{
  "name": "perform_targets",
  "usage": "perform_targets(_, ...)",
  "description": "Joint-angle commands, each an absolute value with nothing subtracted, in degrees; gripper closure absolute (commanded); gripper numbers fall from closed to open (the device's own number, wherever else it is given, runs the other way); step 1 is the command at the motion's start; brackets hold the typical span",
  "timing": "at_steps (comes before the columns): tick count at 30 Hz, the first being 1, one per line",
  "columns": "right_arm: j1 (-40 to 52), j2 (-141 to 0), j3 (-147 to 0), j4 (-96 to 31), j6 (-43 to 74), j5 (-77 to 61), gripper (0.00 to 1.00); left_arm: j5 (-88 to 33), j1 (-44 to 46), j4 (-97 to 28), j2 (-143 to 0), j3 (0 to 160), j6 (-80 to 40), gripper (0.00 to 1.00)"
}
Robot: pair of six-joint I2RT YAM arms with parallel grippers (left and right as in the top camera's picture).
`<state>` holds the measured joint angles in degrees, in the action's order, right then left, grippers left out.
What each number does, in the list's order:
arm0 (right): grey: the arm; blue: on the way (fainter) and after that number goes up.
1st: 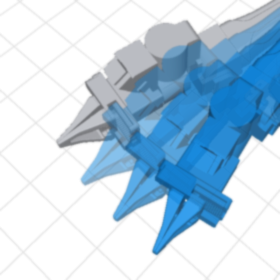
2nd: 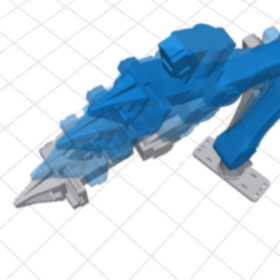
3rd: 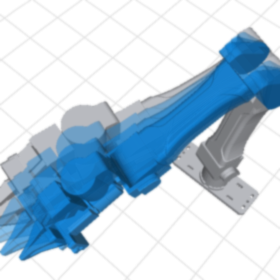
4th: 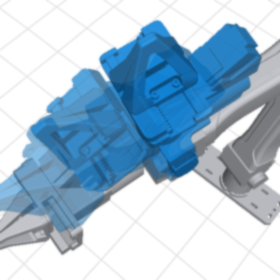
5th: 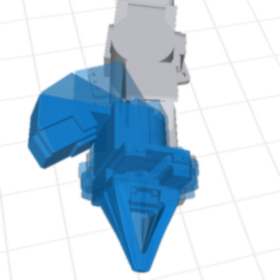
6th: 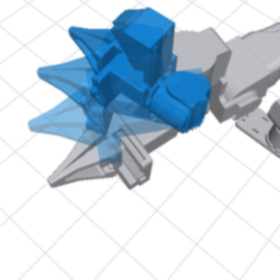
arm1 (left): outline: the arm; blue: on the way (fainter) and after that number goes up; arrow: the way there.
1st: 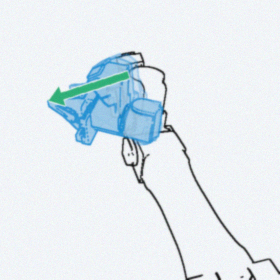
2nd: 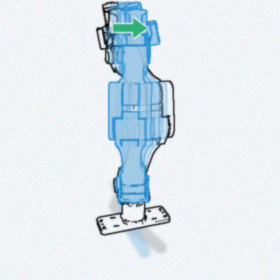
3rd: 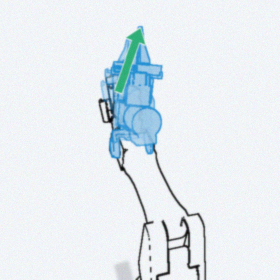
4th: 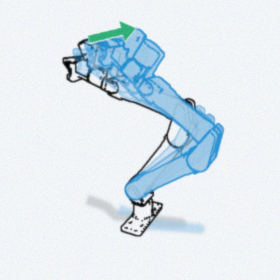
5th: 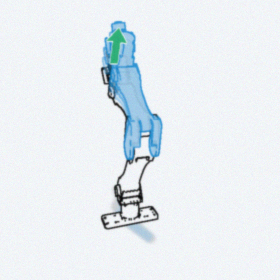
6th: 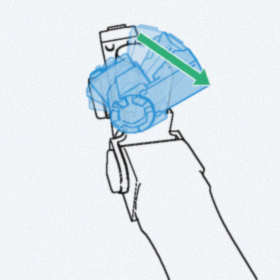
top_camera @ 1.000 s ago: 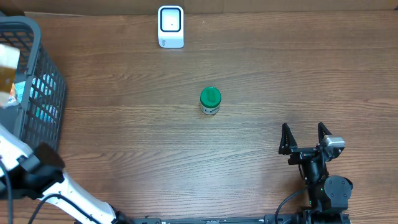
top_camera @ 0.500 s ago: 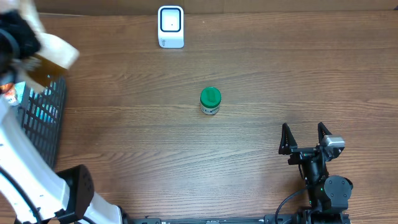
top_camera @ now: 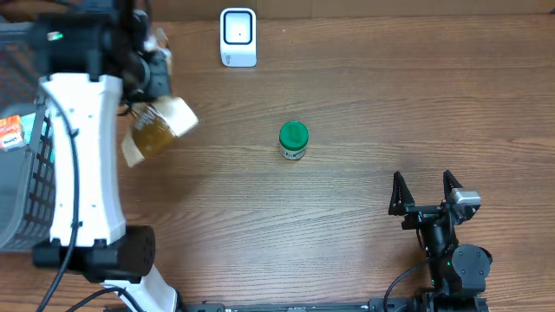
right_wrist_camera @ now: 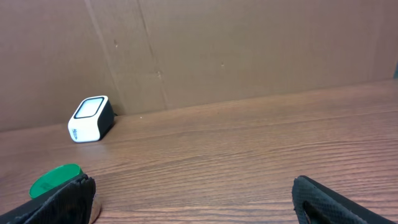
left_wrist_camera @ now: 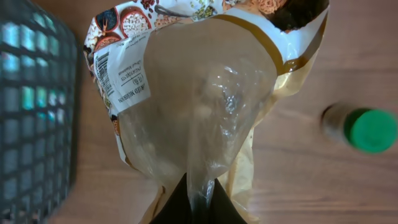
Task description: Scan the item barcode
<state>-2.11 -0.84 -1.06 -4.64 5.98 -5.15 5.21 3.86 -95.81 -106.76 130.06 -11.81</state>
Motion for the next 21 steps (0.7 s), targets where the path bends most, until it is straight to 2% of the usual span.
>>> perform_targets(1, -1.89, -0.23, -0.45, -4.36, 5.91, -5.23, 0.0, 7.7, 5.52, -93.01, -106.87, 124.03, -13.63, 0.96)
perform_targets(7, -1.89, -0.23, -0.45, -4.36, 5.91, -5.23, 0.0, 6.81, 8.93, -81.73, -106.87, 111.98, -6.98, 0.96)
perform_targets(12, -1.89, -0.23, -0.45, -4.36, 5.91, -5.23, 0.0, -0.93, 11.2, -72.95, -106.87, 102.43, 1.21, 0.96)
perform_targets(16, -1.89, -0.23, -0.45, -4.36, 5.91, -5.21, 0.0, -5.65, 13.3, -69.08, -106.87, 96.29, 5.04, 0.95)
perform_targets(21, -1.89, -0.23, -0.45, -4.36, 5.91, -5.23, 0.0, -5.78, 16.4, -65.78, -106.87, 89.32, 8.25, 0.95)
